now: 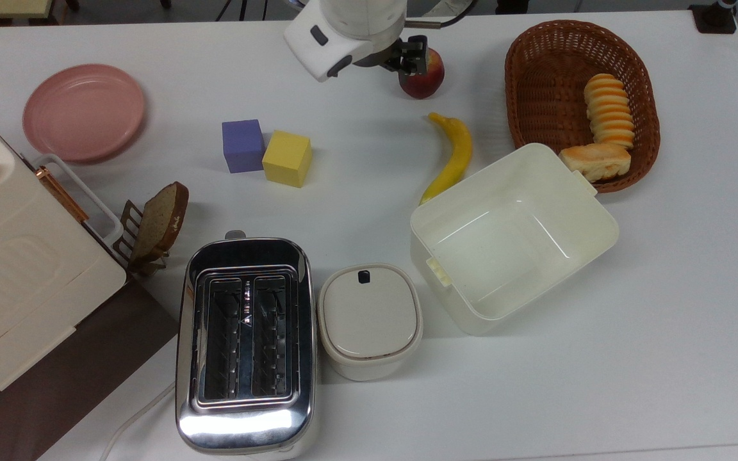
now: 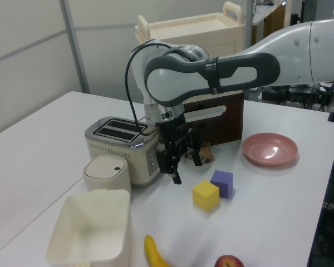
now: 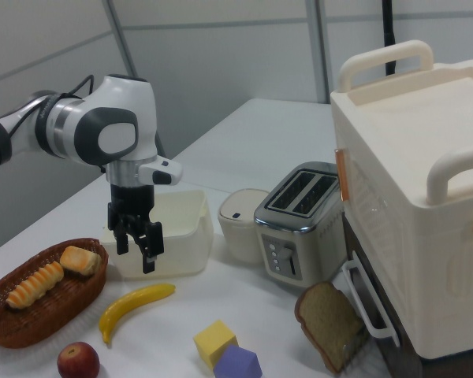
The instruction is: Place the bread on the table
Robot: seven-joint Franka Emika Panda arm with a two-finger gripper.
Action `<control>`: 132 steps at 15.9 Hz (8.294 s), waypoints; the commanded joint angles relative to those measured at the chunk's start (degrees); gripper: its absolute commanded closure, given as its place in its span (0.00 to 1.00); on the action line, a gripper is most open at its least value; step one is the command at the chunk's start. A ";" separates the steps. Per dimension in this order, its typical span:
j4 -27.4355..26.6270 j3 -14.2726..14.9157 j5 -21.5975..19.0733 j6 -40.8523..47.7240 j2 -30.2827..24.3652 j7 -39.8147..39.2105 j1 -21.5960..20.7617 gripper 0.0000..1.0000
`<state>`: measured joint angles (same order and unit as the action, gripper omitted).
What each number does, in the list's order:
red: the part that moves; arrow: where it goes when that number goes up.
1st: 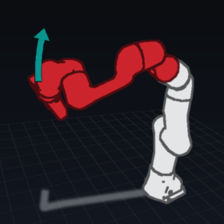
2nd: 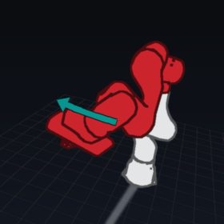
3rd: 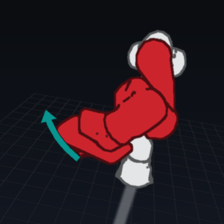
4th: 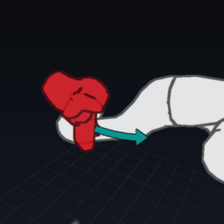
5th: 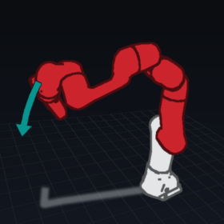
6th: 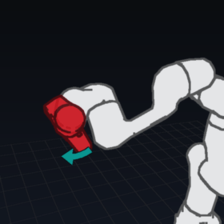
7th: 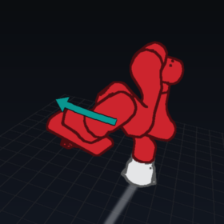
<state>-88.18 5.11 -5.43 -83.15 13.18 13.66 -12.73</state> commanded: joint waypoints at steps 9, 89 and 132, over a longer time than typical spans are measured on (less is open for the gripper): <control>-0.50 -2.38 -4.49 -15.62 5.36 20.94 -25.40 0.00; -2.79 -2.03 -12.15 -18.37 5.46 25.37 -24.01 0.61; -2.35 -2.21 -13.82 -43.06 16.26 35.38 -32.98 0.00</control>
<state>-89.82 2.44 -17.85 -124.40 29.74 48.31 -44.58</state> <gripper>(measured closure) 0.000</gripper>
